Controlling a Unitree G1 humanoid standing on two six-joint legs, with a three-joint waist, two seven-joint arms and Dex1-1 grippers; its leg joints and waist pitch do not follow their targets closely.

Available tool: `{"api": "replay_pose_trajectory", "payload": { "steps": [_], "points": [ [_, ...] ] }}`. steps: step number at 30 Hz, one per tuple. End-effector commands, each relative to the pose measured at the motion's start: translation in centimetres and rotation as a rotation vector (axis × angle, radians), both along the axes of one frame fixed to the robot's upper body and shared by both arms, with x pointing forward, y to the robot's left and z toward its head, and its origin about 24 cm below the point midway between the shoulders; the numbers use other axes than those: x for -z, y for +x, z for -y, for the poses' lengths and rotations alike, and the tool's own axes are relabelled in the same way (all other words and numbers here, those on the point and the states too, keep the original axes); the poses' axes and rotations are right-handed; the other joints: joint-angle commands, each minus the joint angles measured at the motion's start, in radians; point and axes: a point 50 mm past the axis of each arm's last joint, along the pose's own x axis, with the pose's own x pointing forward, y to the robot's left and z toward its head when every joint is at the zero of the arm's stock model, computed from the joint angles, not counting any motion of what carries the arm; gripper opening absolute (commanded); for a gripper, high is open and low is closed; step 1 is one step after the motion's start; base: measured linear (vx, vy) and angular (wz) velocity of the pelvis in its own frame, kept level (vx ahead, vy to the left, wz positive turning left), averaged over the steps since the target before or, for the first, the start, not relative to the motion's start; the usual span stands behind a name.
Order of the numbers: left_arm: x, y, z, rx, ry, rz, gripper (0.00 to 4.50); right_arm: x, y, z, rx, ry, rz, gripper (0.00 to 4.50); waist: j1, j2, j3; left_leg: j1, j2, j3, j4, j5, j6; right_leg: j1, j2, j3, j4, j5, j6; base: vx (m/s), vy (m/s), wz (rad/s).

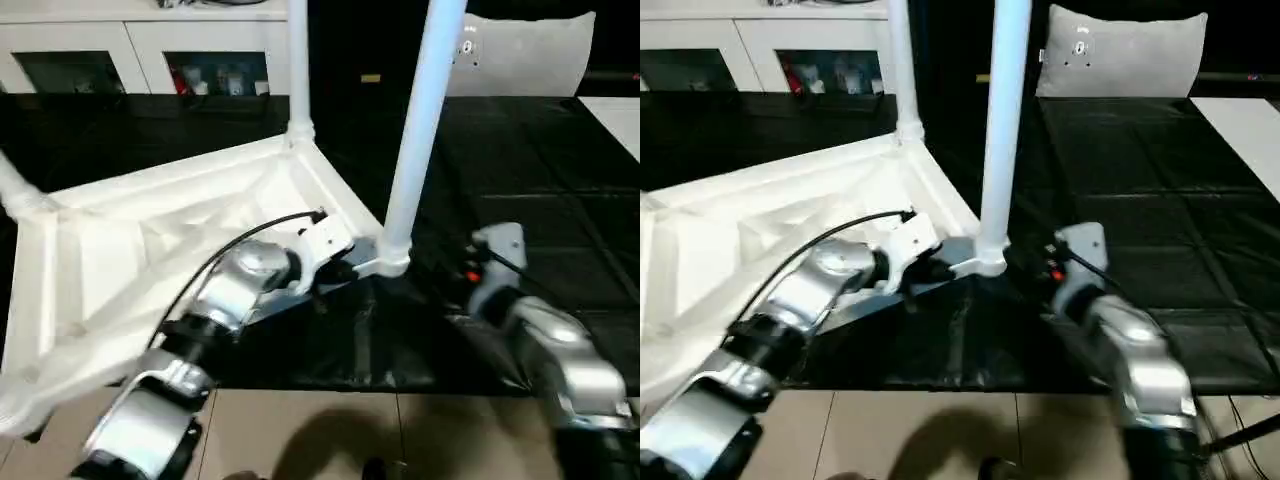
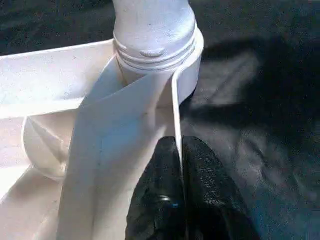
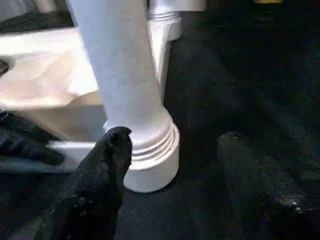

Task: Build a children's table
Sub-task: Rotate leg to tighten

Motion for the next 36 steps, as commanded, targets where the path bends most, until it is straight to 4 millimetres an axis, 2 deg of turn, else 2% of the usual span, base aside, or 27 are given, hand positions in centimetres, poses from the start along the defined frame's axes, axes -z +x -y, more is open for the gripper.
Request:
{"api": "replay_pose_trajectory", "payload": {
  "steps": [1,5,9,13,16,17,18,19,24,25,26,28,29,35,36],
  "points": [
    [0.5,-0.8,-0.1,0.095,0.043,-0.023,0.0,-0.8,-0.3,-0.2,-0.122,-0.006,0.036,3.3,0.006,-0.005,-0.073,-0.01,0.03,0.001,-0.062,-0.086,0.127,0.081,-0.063,0.057,-0.061,-0.331,-0.115,0.0,0.0,0.0],
    [0.7,-1.7,-0.6,0.235,0.062,-0.048,0.0,-1.5,-0.8,0.2,-0.285,-0.03,0.029,3.57,0.01,-0.007,-0.077,-0.013,0.029,0.0,-0.059,-0.07,0.147,0.084,-0.063,0.057,-0.056,-0.309,-0.127,0.0,0.0,0.0],
    [0.6,-2.4,-0.9,0.349,0.071,-0.062,0.0,-1.8,-1.0,0.3,-0.405,-0.045,0.002,3.86,0.02,-0.008,-0.079,-0.011,0.031,0.0,-0.059,-0.062,0.152,0.083,-0.064,0.057,-0.054,-0.32,-0.13,0.0,0.0,0.0],
    [0.1,-3.0,-1.0,0.483,0.077,-0.058,0.0,-1.8,-1.1,0.0,-0.557,-0.102,-0.039,4.22,0.038,-0.011,-0.08,-0.004,0.039,0.004,-0.06,-0.068,0.136,0.076,-0.065,0.059,-0.053,-0.346,-0.127,0.0,0.0,0.0],
    [-0.1,-3.3,-0.9,0.526,0.077,-0.062,0.0,-1.7,-1.1,-0.3,-0.607,-0.122,-0.048,4.32,0.05,-0.008,-0.081,-0.001,0.041,0.006,-0.059,-0.066,0.125,0.072,-0.068,0.063,-0.052,-0.348,-0.127,0.0,0.0,0.0],
    [-0.2,-3.3,-0.9,0.538,0.076,-0.062,0.0,-1.6,-1.0,-0.5,-0.616,-0.128,-0.044,4.32,0.057,-0.011,-0.084,0.005,0.042,0.008,-0.058,-0.065,0.121,0.069,-0.067,0.065,-0.051,-0.341,-0.134,0.0,0.0,0.0],
    [-0.3,-3.4,-0.9,0.552,0.074,-0.065,0.0,-1.6,-0.9,-0.7,-0.633,-0.116,-0.049,4.32,0.057,-0.012,-0.082,0.002,0.042,0.008,-0.059,-0.064,0.119,0.07,-0.066,0.066,-0.047,-0.337,-0.137,0.0,0.0,0.0],
    [-0.4,-3.5,-0.8,0.564,0.075,-0.066,0.0,-1.6,-0.9,-0.9,-0.652,-0.102,-0.053,4.32,0.061,-0.016,-0.087,-0.006,0.041,0.007,-0.058,-0.058,0.118,0.077,-0.069,0.066,-0.04,-0.333,-0.135,0.0,0.0,0.0],
    [-0.6,-3.4,-0.9,0.583,0.08,-0.061,0.0,-1.3,-0.9,-1.3,-0.716,-0.051,-0.102,3.87,0.064,-0.015,-0.085,-0.009,0.036,0.008,-0.056,-0.067,0.112,0.076,-0.068,0.065,-0.044,-0.366,-0.121,0.0,0.0,0.0],
    [-0.7,-3.3,-1.0,0.585,0.086,-0.059,0.0,-1.1,-0.9,-1.4,-0.743,-0.046,-0.128,3.87,0.066,-0.009,-0.085,-0.007,0.036,0.008,-0.055,-0.07,0.108,0.074,-0.068,0.064,-0.046,-0.379,-0.114,0.0,0.0,0.0],
    [-0.7,-3.3,-1.0,0.585,0.086,-0.059,0.0,-1.1,-0.9,-1.4,-0.744,-0.045,-0.129,3.74,0.066,-0.007,-0.086,-0.008,0.035,0.008,-0.055,-0.071,0.106,0.075,-0.067,0.063,-0.048,-0.381,-0.112,0.0,0.0,0.0],
    [-0.7,-3.3,-1.2,0.587,0.093,-0.061,0.0,-0.9,-0.9,-1.3,-0.762,-0.044,-0.155,3.52,0.066,-0.009,-0.087,-0.009,0.035,0.008,-0.054,-0.074,0.101,0.076,-0.065,0.062,-0.048,-0.378,-0.106,0.0,0.0,0.0],
    [-0.7,-3.3,-1.2,0.589,0.093,-0.062,0.0,-0.9,-1.0,-1.3,-0.765,-0.044,-0.157,3.41,0.068,-0.004,-0.088,-0.01,0.035,0.007,-0.054,-0.066,0.101,0.077,-0.065,0.062,-0.045,-0.366,-0.108,0.0,0.0,0.0],
    [-0.5,-3.3,-1.3,0.591,0.095,-0.081,0.0,-0.9,-1.0,-1.0,-0.789,-0.035,-0.187,2.97,0.073,-0.002,-0.091,-0.009,0.037,0.007,-0.052,-0.057,0.104,0.076,-0.063,0.062,-0.043,-0.332,-0.122,0.0,0.0,0.0],
    [-0.5,-3.3,-1.3,0.591,0.093,-0.085,0.0,-0.9,-1.0,-1.0,-0.794,-0.034,-0.192,2.75,0.074,-0.001,-0.091,-0.008,0.037,0.007,-0.052,-0.059,0.104,0.076,-0.062,0.061,-0.043,-0.333,-0.123,0.0,0.0,0.0]
  ]
}}
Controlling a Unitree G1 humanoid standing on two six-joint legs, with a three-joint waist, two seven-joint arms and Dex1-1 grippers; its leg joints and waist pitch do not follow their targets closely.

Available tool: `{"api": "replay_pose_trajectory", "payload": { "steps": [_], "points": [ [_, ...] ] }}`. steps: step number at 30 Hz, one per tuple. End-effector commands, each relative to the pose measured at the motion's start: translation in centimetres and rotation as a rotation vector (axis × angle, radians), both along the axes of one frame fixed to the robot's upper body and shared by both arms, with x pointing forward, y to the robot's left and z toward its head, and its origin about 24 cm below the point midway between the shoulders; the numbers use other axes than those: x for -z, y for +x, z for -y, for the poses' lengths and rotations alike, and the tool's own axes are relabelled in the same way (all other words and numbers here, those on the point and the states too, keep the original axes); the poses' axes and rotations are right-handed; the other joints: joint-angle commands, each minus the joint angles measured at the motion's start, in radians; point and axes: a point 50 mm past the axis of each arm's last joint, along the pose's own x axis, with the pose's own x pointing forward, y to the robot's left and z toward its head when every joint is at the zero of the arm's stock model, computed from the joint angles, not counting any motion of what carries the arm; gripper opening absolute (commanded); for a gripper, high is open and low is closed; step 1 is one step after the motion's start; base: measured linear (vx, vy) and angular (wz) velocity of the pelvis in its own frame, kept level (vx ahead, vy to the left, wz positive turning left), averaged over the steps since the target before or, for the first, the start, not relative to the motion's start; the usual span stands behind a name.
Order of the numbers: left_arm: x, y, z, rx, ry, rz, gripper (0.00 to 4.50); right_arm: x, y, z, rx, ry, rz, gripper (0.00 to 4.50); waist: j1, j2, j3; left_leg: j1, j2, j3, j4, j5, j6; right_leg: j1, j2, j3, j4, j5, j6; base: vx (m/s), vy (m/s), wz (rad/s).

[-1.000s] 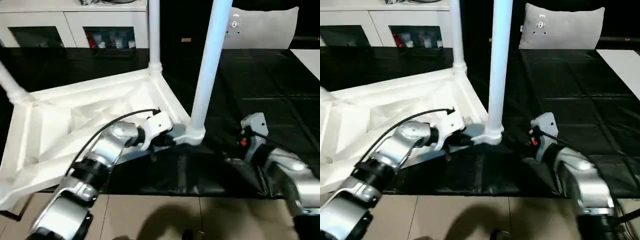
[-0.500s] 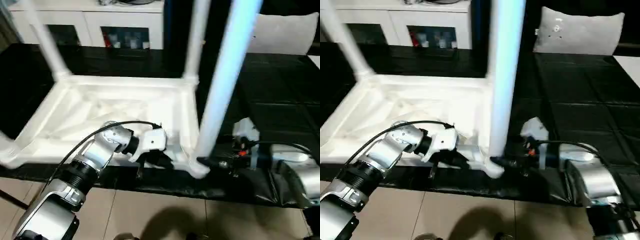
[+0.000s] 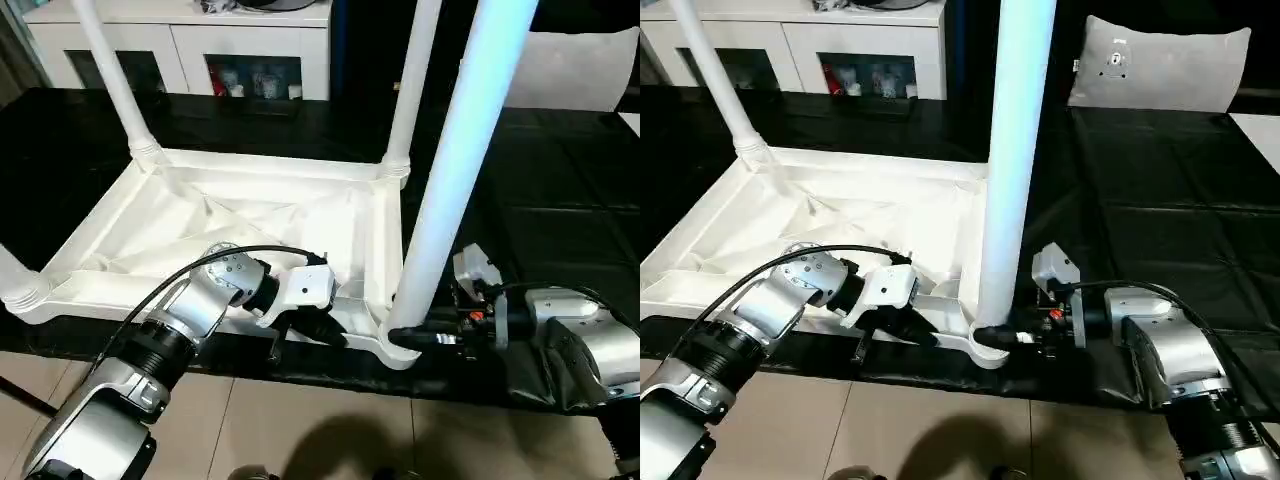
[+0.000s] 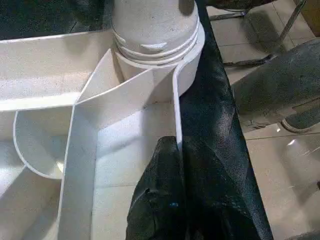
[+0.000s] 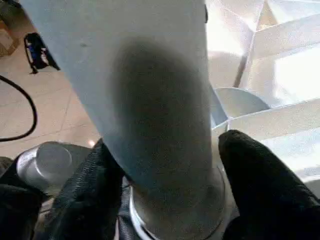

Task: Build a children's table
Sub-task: Rotate leg to tighten

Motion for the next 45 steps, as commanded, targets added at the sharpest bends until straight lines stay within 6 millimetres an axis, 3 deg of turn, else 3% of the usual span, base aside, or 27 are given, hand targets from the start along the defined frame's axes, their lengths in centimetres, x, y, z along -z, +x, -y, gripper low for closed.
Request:
{"api": "replay_pose_trajectory", "payload": {
  "steps": [1,7,12,15,16,18,20,21,22,23,25,26,27,29,30,31,32,34,35,39,40,41,43,45],
  "points": [
    [-0.3,-0.2,0.3,0.063,0.016,-0.012,0.0,-0.4,0.3,0.3,-0.006,-0.011,-0.003,2.75,0.001,-0.01,-0.085,-0.008,0.035,0.002,-0.063,-0.062,0.104,0.078,-0.06,0.055,-0.058,-0.333,-0.125,0.0,0.0,0.0],
    [0.2,-0.4,0.3,0.052,0.009,-0.04,0.0,-0.2,0.1,0.3,-0.008,0.01,-0.025,2.26,0.001,-0.012,-0.085,-0.009,0.033,0.002,-0.063,-0.063,0.1,0.078,-0.06,0.054,-0.059,-0.35,-0.116,0.0,0.0,0.0],
    [0.4,-0.6,0.5,0.01,-0.029,-0.066,0.0,0.2,-0.8,-0.9,-0.017,0.073,-0.037,2.17,0.0,-0.018,-0.085,-0.008,0.032,0.004,-0.064,-0.063,0.1,0.078,-0.06,0.054,-0.063,-0.375,-0.1,0.0,0.0,0.0],
    [0.4,-0.6,0.7,-0.007,-0.045,-0.069,0.0,0.2,-0.9,-1.4,-0.003,0.094,-0.037,2.13,-0.001,-0.016,-0.084,-0.007,0.032,0.003,-0.065,-0.069,0.098,0.075,-0.06,0.053,-0.066,-0.395,-0.09,0.0,0.0,0.0],
    [0.3,-0.7,1.0,-0.032,-0.06,-0.071,0.0,0.4,-1.0,-1.8,0.021,0.105,-0.026,2.13,-0.002,-0.023,-0.085,-0.007,0.031,0.004,-0.065,-0.07,0.097,0.075,-0.06,0.053,-0.067,-0.4,-0.087,0.0,0.0,0.0],
    [0.4,-0.4,1.8,-0.122,-0.085,-0.061,0.0,1.2,-0.4,-3.0,0.174,0.097,0.003,2.12,-0.005,-0.017,-0.078,-0.005,0.031,0.005,-0.068,-0.085,0.086,0.07,-0.061,0.053,-0.073,-0.435,-0.077,0.0,0.0,0.0],
    [0.3,0.1,2.9,-0.252,-0.12,-0.053,0.0,1.7,0.7,-4.3,0.368,0.098,0.022,2.11,-0.022,-0.022,-0.071,-0.003,0.02,0.005,-0.069,-0.128,0.054,0.069,-0.057,0.041,-0.09,-0.523,-0.036,0.0,0.0,0.0],
    [0.3,0.1,2.9,-0.252,-0.12,-0.053,0.0,1.7,0.7,-4.3,0.368,0.098,0.022,2.11,-0.029,-0.025,-0.07,-0.005,0.018,0.005,-0.068,-0.13,0.045,0.07,-0.056,0.038,-0.091,-0.537,-0.025,0.0,0.0,0.0],
    [0.3,0.4,3.4,-0.312,-0.132,-0.047,0.0,1.9,1.2,-4.7,0.437,0.093,0.026,2.1,-0.034,-0.025,-0.066,-0.005,0.014,0.004,-0.068,-0.142,0.043,0.069,-0.056,0.032,-0.1,-0.569,-0.009,0.0,0.0,0.0],
    [0.3,0.5,3.5,-0.335,-0.136,-0.045,0.0,1.9,1.3,-4.8,0.462,0.09,0.027,2.09,-0.053,-0.024,-0.066,-0.003,0.003,0.004,-0.06,-0.174,0.04,0.068,-0.052,0.015,-0.116,-0.633,0.041,0.0,0.0,0.0],
    [0.3,0.9,4.0,-0.398,-0.149,-0.037,0.0,2.1,1.6,-5.3,0.525,0.082,0.029,2.07,-0.072,-0.02,-0.065,0.0,0.009,0.0,-0.061,-0.202,0.055,0.069,-0.051,0.006,-0.129,-0.632,0.052,0.0,0.0,0.0],
    [0.2,1.1,4.4,-0.455,-0.163,-0.03,0.0,2.2,1.9,-5.7,0.59,0.073,0.03,2.07,-0.086,-0.014,-0.068,0.003,0.018,-0.006,-0.062,-0.228,0.059,0.074,-0.055,-0.002,-0.134,-0.613,0.048,0.0,0.0,0.0],
    [0.2,1.3,4.7,-0.484,-0.171,-0.026,0.0,2.3,2.1,-5.9,0.631,0.069,0.028,2.07,-0.096,-0.008,-0.071,-0.003,0.024,-0.012,-0.065,-0.244,0.058,0.085,-0.057,-0.011,-0.133,-0.584,0.045,0.0,0.0,0.0],
    [0.2,1.4,5.1,-0.538,-0.183,-0.018,0.0,2.5,2.6,-6.1,0.735,0.052,0.038,2.07,-0.106,-0.01,-0.074,-0.002,0.03,-0.014,-0.067,-0.244,0.051,0.084,-0.062,-0.01,-0.13,-0.535,0.033,0.0,0.0,0.0],
    [0.1,1.4,5.4,-0.569,-0.194,-0.014,0.0,2.7,2.8,-6.4,0.77,0.052,0.046,2.07,-0.109,-0.012,-0.072,-0.001,0.025,-0.011,-0.066,-0.246,0.052,0.081,-0.061,-0.011,-0.134,-0.539,0.031,0.0,0.0,0.0],
    [0.0,1.4,5.7,-0.587,-0.201,-0.012,0.0,2.7,2.8,-6.8,0.788,0.068,0.052,2.59,-0.111,-0.016,-0.069,0.002,0.019,-0.008,-0.062,-0.254,0.052,0.076,-0.062,-0.014,-0.138,-0.566,0.033,0.0,0.0,0.0],
    [0.0,1.4,5.8,-0.587,-0.202,-0.012,0.0,2.7,2.8,-6.9,0.791,0.073,0.052,2.72,-0.112,-0.014,-0.07,0.005,0.014,-0.006,-0.06,-0.255,0.056,0.075,-0.062,-0.017,-0.142,-0.586,0.042,0.0,0.0,0.0],
    [-0.2,1.1,6.2,-0.592,-0.214,-0.013,0.0,2.5,2.7,-7.5,0.82,0.124,0.044,2.72,-0.112,-0.014,-0.07,-0.001,0.017,-0.008,-0.063,-0.249,0.064,0.079,-0.063,-0.015,-0.14,-0.579,0.049,0.0,0.0,0.0],
    [-0.2,1.1,6.3,-0.589,-0.214,-0.013,0.0,2.4,2.7,-7.6,0.822,0.129,0.052,3.07,-0.111,-0.011,-0.071,-0.001,0.021,-0.01,-0.067,-0.247,0.063,0.079,-0.064,-0.01,-0.136,-0.561,0.044,0.0,0.0,0.0],
    [-0.1,1.1,5.8,-0.583,-0.2,0.001,0.0,2.2,2.7,-7.4,0.8,0.119,0.08,3.21,-0.105,-0.011,-0.076,-0.007,0.025,-0.011,-0.072,-0.207,0.071,0.084,-0.067,0.007,-0.116,-0.479,0.001,0.0,0.0,0.0],
    [0.0,1.1,5.0,-0.556,-0.179,0.016,0.0,1.9,2.6,-6.6,0.761,0.119,0.115,3.33,-0.101,-0.007,-0.077,-0.008,0.026,-0.012,-0.074,-0.189,0.076,0.085,-0.067,0.012,-0.11,-0.453,-0.013,0.0,0.0,0.0],
    [0.0,1.1,5.0,-0.556,-0.179,0.016,0.0,1.9,2.6,-6.6,0.761,0.119,0.115,3.6,-0.099,-0.011,-0.079,-0.011,0.026,-0.009,-0.073,-0.172,0.085,0.087,-0.067,0.018,-0.104,-0.425,-0.025,0.0,0.0,0.0],
    [0.3,1.1,3.8,-0.505,-0.153,0.031,0.0,1.4,2.2,-4.9,0.674,0.097,0.168,3.66,-0.095,-0.008,-0.082,-0.015,0.023,-0.005,-0.07,-0.136,0.102,0.089,-0.063,0.025,-0.095,-0.38,-0.044,0.0,0.0,0.0],
    [0.4,1.0,3.5,-0.489,-0.148,0.034,0.0,1.3,2.1,-4.4,0.652,0.088,0.181,3.93,-0.089,-0.009,-0.081,-0.014,0.023,-0.004,-0.069,-0.13,0.108,0.086,-0.064,0.028,-0.091,-0.377,-0.054,0.0,0.0,0.0]
  ]
}}
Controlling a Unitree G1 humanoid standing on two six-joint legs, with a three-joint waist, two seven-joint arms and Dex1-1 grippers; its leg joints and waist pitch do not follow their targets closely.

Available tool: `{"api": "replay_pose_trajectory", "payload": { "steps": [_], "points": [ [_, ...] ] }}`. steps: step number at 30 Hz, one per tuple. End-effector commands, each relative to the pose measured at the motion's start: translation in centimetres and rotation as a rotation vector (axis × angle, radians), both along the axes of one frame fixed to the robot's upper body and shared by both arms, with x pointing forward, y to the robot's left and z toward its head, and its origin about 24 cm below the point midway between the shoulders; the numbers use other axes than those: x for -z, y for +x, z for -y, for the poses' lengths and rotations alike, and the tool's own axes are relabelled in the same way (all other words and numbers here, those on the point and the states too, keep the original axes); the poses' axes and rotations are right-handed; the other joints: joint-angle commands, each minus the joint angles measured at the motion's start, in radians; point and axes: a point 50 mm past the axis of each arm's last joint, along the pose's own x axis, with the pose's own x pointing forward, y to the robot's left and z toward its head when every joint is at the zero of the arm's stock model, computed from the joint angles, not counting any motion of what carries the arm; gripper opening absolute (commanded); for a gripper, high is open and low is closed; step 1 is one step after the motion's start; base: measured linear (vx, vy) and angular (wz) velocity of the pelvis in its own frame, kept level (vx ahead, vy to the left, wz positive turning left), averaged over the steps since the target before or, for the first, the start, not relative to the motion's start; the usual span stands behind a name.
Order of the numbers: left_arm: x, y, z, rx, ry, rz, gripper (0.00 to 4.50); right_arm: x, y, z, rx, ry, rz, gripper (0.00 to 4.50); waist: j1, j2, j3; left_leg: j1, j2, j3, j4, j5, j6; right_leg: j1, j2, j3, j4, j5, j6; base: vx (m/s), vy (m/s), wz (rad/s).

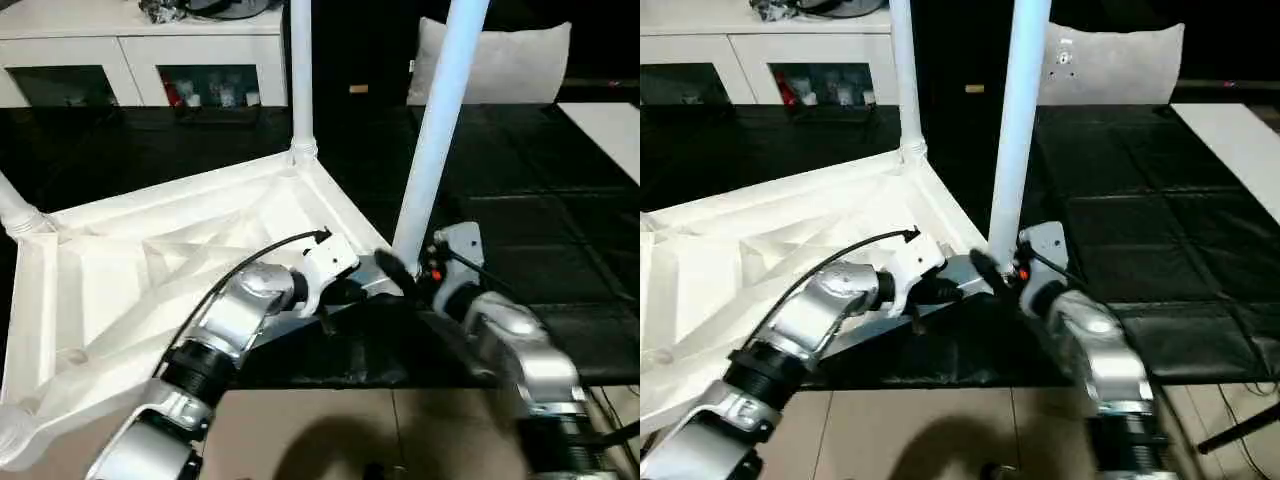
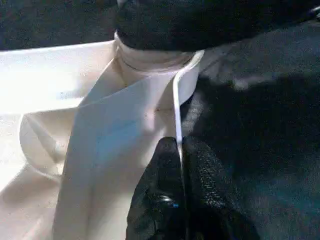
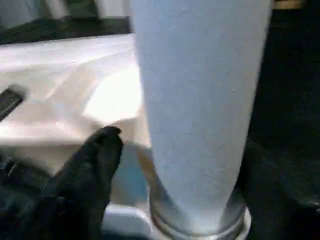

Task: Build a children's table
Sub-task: Rotate leg to tighten

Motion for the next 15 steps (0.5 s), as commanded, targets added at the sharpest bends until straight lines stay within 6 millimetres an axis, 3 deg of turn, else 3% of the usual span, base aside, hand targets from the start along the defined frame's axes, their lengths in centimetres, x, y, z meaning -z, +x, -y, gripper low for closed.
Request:
{"api": "replay_pose_trajectory", "payload": {
  "steps": [1,5,8,12,15],
  "points": [
    [-0.8,-0.3,0.0,0.11,-0.007,0.049,0.0,-0.6,-0.5,-0.1,-0.128,-0.007,0.035,3.93,0.016,-0.008,-0.071,-0.012,0.015,0.002,-0.065,-0.135,0.118,0.071,-0.065,0.053,-0.069,-0.395,-0.058,0.0,0.0,0.0],
    [-0.6,-0.7,-0.9,0.21,0.013,0.05,0.0,-1.4,-0.6,2.1,-0.189,-0.056,0.066,4.18,0.037,-0.007,-0.075,-0.011,0.021,0.004,-0.064,-0.1,0.124,0.071,-0.064,0.057,-0.059,-0.373,-0.066,0.0,0.0,0.0],
    [-0.3,-1.6,-1.8,0.329,0.043,0.018,0.0,-1.8,-1.5,3.4,-0.354,-0.124,0.043,4.18,0.054,-0.003,-0.076,-0.006,0.028,0.004,-0.065,-0.1,0.13,0.069,-0.064,0.061,-0.053,-0.356,-0.079,0.0,0.0,0.0],
    [-0.2,-1.8,-2.3,0.381,0.072,0.012,0.0,-2.0,-1.8,3.9,-0.437,-0.125,0.015,4.18,0.061,-0.009,-0.073,-0.005,0.027,0.006,-0.067,-0.117,0.127,0.069,-0.064,0.062,-0.054,-0.375,-0.087,0.0,0.0,0.0],
    [-0.1,-2.2,-3.0,0.507,0.111,-0.004,0.0,-1.9,-2.4,4.2,-0.609,-0.15,-0.037,3.89,0.071,-0.01,-0.073,-0.003,0.027,0.009,-0.066,-0.124,0.127,0.067,-0.064,0.061,-0.057,-0.405,-0.075,0.0,0.0,0.0]
  ]
}}
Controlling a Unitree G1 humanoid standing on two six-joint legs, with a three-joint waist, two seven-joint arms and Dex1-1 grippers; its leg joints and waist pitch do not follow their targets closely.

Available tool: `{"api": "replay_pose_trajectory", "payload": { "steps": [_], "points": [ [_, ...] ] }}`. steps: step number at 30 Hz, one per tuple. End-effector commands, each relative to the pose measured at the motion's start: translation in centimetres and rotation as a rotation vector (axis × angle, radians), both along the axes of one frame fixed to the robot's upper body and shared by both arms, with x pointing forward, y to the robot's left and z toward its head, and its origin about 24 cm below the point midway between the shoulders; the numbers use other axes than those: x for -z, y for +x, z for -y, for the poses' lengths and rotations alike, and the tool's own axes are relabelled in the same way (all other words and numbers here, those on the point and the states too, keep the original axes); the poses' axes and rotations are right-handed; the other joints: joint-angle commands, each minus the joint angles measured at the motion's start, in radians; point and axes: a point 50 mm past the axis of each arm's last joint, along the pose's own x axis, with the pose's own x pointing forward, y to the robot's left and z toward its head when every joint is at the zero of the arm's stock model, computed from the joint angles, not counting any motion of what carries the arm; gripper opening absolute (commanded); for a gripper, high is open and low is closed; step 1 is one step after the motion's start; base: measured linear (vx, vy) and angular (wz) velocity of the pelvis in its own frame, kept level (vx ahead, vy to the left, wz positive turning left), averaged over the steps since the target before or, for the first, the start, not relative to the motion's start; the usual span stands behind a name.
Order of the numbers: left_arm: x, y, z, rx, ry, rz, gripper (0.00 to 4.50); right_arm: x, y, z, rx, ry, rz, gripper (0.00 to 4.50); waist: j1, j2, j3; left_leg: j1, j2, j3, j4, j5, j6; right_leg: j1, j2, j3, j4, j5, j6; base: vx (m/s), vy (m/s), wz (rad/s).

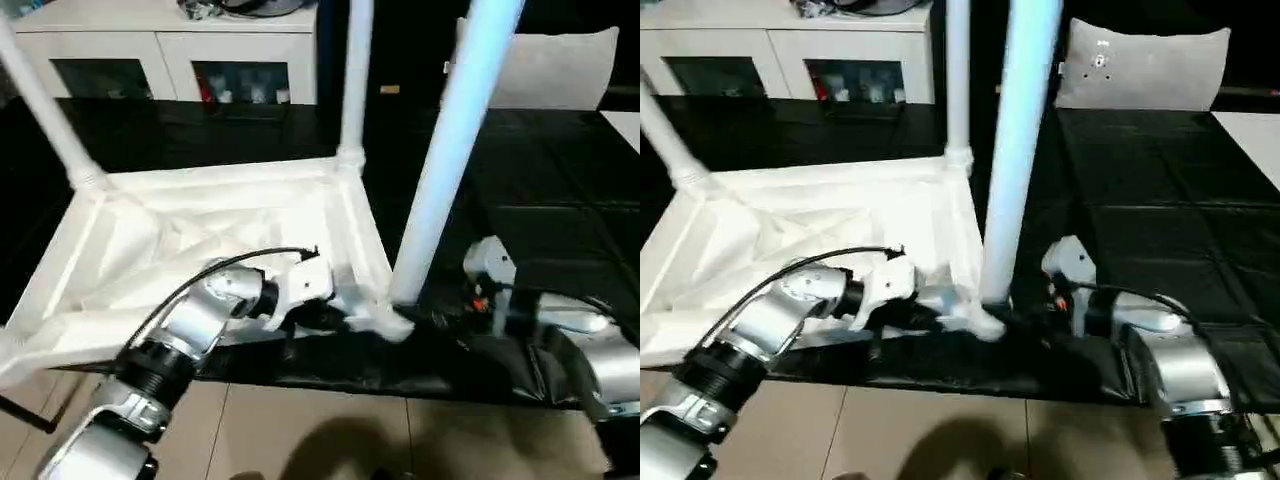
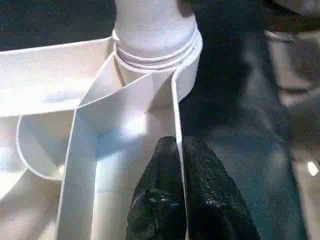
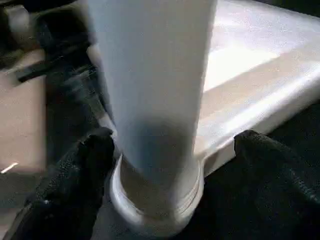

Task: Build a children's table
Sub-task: Rotate leg to tighten

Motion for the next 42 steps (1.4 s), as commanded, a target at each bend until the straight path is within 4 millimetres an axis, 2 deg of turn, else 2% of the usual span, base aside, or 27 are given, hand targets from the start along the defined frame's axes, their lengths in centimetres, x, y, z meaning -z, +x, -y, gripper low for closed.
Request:
{"api": "replay_pose_trajectory", "payload": {
  "steps": [1,5,7,8,20,23,27,30,31,32,33,34,36,37,39,41,42],
  "points": [
    [0.0,-0.6,0.3,0.126,0.044,-0.006,0.0,-0.2,-0.1,-0.3,-0.088,0.003,-0.01,3.8,0.004,-0.017,-0.072,-0.003,0.028,0.006,-0.064,-0.125,0.121,0.068,-0.064,0.058,-0.066,-0.412,-0.069,0.0,0.0,0.0],
    [-0.1,-0.7,0.3,0.193,0.069,-0.005,0.0,0.0,-0.3,-0.6,-0.177,0.005,-0.059,3.42,0.014,-0.017,-0.073,-0.002,0.031,0.006,-0.065,-0.125,0.113,0.067,-0.064,0.057,-0.064,-0.413,-0.074,0.0,0.0,0.0],
    [-0.1,-0.7,0.4,0.212,0.072,-0.006,0.0,0.0,-0.2,-0.8,-0.197,0.003,-0.059,3.42,0.016,-0.017,-0.075,-0.004,0.032,0.006,-0.064,-0.122,0.112,0.068,-0.065,0.058,-0.061,-0.404,-0.077,0.0,0.0,0.0],
    [-0.2,-0.8,0.5,0.223,0.074,-0.006,0.0,0.1,-0.1,-1.0,-0.206,0.002,-0.059,3.19,0.019,-0.016,-0.075,-0.001,0.033,0.006,-0.064,-0.122,0.109,0.066,-0.066,0.059,-0.06,-0.401,-0.079,0.0,0.0,0.0],
    [-0.1,-0.9,0.4,0.275,0.085,-0.018,0.0,0.5,-0.4,-1.3,-0.295,0.033,-0.145,2.22,0.028,-0.019,-0.077,-0.006,0.031,0.007,-0.062,-0.098,0.107,0.069,-0.065,0.058,-0.057,-0.393,-0.077,0.0,0.0,0.0],
    [-0.1,-0.9,0.4,0.274,0.085,-0.02,0.0,0.6,-0.5,-1.4,-0.303,0.039,-0.155,2.13,0.029,-0.02,-0.077,-0.006,0.029,0.008,-0.062,-0.102,0.103,0.07,-0.065,0.058,-0.059,-0.408,-0.068,0.0,0.0,0.0],
    [-0.2,-0.6,0.5,0.22,0.044,-0.042,0.0,0.6,-0.9,-1.9,-0.292,0.099,-0.164,2.06,0.028,-0.016,-0.078,-0.005,0.03,0.008,-0.062,-0.1,0.102,0.069,-0.064,0.058,-0.059,-0.404,-0.068,0.0,0.0,0.0],
    [-0.3,-0.4,0.7,0.193,0.03,-0.038,0.0,0.7,-1.1,-2.2,-0.273,0.123,-0.159,2.04,0.029,-0.019,-0.078,-0.005,0.031,0.008,-0.062,-0.097,0.103,0.07,-0.064,0.058,-0.059,-0.397,-0.07,0.0,0.0,0.0],
    [-0.6,0.0,1.3,0.115,-0.011,-0.032,0.0,0.9,-0.9,-3.0,-0.171,0.159,-0.126,2.04,0.028,-0.012,-0.078,-0.006,0.032,0.008,-0.063,-0.093,0.099,0.067,-0.065,0.06,-0.057,-0.395,-0.074,0.0,0.0,0.0],
    [-0.7,0.2,1.5,0.09,-0.025,-0.031,0.0,1.0,-0.8,-3.2,-0.132,0.168,-0.119,2.04,0.027,-0.016,-0.076,-0.004,0.03,0.008,-0.064,-0.101,0.088,0.067,-0.065,0.057,-0.063,-0.409,-0.068,0.0,0.0,0.0],
    [-0.7,0.3,1.6,0.07,-0.034,-0.032,0.0,1.1,-0.7,-3.4,-0.104,0.174,-0.113,2.04,0.025,-0.013,-0.075,-0.004,0.028,0.006,-0.064,-0.106,0.083,0.068,-0.064,0.054,-0.063,-0.42,-0.064,0.0,0.0,0.0],
    [-0.8,0.4,2.0,0.031,-0.051,-0.035,0.0,1.3,-0.5,-3.9,-0.045,0.186,-0.105,2.04,0.017,-0.015,-0.071,-0.002,0.019,0.009,-0.063,-0.131,0.072,0.068,-0.061,0.046,-0.076,-0.476,-0.037,0.0,0.0,0.0],
    [-0.8,0.5,2.4,-0.004,-0.066,-0.041,0.0,1.7,-0.4,-4.4,0.019,0.193,-0.117,2.04,0.011,-0.014,-0.07,-0.001,0.017,0.009,-0.063,-0.141,0.066,0.067,-0.06,0.042,-0.083,-0.507,-0.019,0.0,0.0,0.0],
    [-0.9,0.7,3.0,-0.057,-0.088,-0.049,0.0,2.1,0.0,-5.0,0.101,0.187,-0.105,2.04,-0.005,-0.014,-0.067,-0.005,0.015,0.006,-0.062,-0.16,0.057,0.069,-0.059,0.035,-0.09,-0.532,0.001,0.0,0.0,0.0],
    [-0.8,0.9,3.7,-0.118,-0.107,-0.058,0.0,2.6,0.6,-5.6,0.222,0.194,-0.116,2.04,-0.017,-0.013,-0.068,-0.006,0.013,0.004,-0.061,-0.172,0.05,0.07,-0.058,0.029,-0.094,-0.542,0.013,0.0,0.0,0.0],
    [-0.8,1.1,4.3,-0.167,-0.122,-0.063,0.0,2.7,1.1,-6.0,0.305,0.196,-0.11,2.04,-0.046,-0.011,-0.068,-0.008,0.006,0.003,-0.057,-0.194,0.051,0.07,-0.056,0.02,-0.103,-0.555,0.033,0.0,0.0,0.0],
    [-0.8,1.3,4.5,-0.191,-0.129,-0.065,0.0,2.8,1.3,-6.2,0.336,0.193,-0.105,2.04,-0.053,-0.011,-0.066,-0.007,0.004,0.004,-0.055,-0.202,0.054,0.068,-0.054,0.017,-0.109,-0.563,0.036,0.0,0.0,0.0]
  ]
}}
